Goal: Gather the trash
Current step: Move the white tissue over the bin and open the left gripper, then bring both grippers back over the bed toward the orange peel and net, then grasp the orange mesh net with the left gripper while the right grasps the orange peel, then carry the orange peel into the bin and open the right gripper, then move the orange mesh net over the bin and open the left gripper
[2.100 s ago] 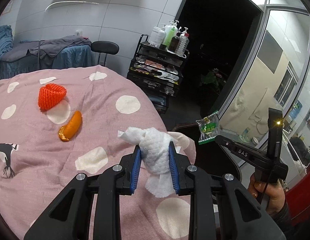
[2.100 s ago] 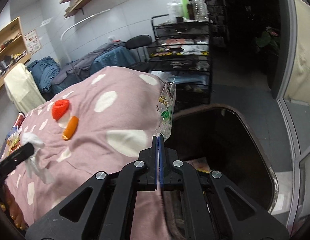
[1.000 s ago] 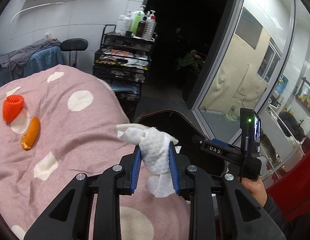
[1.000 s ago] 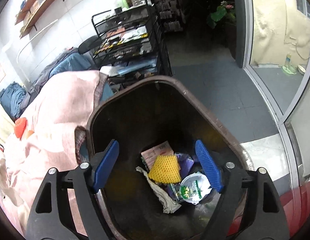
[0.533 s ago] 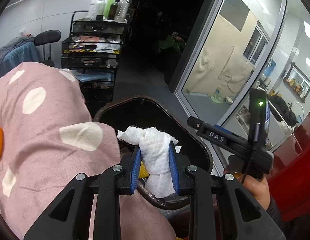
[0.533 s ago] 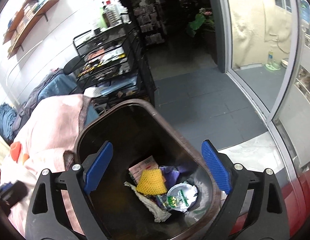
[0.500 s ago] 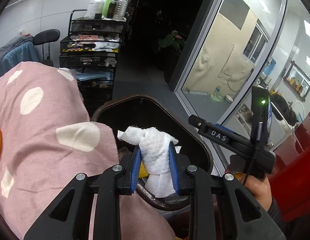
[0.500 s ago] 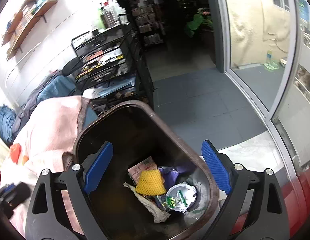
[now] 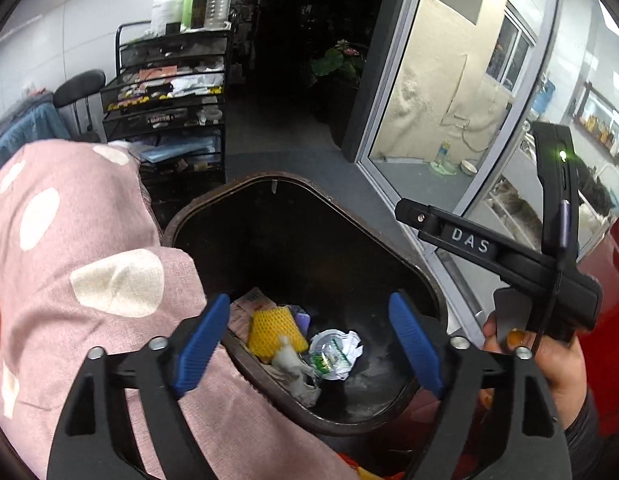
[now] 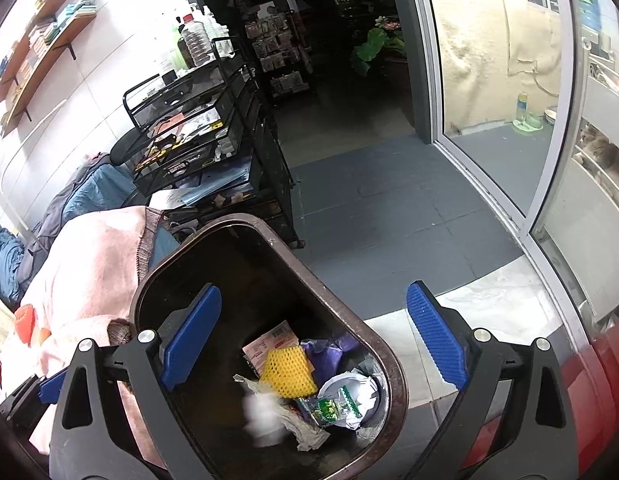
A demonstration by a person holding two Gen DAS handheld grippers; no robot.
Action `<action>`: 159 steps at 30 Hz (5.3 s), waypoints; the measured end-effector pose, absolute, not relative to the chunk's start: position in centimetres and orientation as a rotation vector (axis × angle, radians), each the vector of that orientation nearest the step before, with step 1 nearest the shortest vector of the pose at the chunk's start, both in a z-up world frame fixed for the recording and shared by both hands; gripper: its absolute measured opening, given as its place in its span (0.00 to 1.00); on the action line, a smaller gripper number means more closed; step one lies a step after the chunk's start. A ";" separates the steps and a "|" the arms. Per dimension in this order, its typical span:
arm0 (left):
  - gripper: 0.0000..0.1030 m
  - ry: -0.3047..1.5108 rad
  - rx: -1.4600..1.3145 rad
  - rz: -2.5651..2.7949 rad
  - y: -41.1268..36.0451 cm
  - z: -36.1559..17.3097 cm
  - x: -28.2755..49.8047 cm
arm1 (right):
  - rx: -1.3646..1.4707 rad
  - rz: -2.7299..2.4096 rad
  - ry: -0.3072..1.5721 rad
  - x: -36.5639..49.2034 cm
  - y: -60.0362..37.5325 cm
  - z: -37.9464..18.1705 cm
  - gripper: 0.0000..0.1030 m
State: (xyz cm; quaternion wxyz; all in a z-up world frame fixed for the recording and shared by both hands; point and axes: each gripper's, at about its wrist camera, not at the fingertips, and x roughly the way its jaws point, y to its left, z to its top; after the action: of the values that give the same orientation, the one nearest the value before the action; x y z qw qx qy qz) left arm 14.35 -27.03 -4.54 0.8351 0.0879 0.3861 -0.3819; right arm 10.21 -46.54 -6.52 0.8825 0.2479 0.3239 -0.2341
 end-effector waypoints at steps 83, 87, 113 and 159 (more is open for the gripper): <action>0.80 0.840 0.078 -0.207 3.9 -4.3 34.2 | 0.304 0.309 0.919 31.5 -11.1 -3.3 0.20; 0.49 0.851 0.035 -0.193 4.0 -4.5 34.6 | 0.260 0.289 0.864 29.6 -12.3 -2.0 0.20; 0.24 0.640 -0.052 -0.334 -0.2 0.3 18.3 | 0.298 0.158 0.662 19.2 -23.5 -0.1 0.20; 0.24 0.830 0.118 -0.801 -22.8 -3.8 14.3 | 0.538 -0.421 0.763 11.0 -43.5 -9.0 0.68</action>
State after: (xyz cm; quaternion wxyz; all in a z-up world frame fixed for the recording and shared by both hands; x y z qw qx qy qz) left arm 14.27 -22.77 -3.79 0.8366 0.0559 0.3921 -0.3786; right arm 11.02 -43.48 -8.95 0.8718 0.2572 0.3650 -0.2013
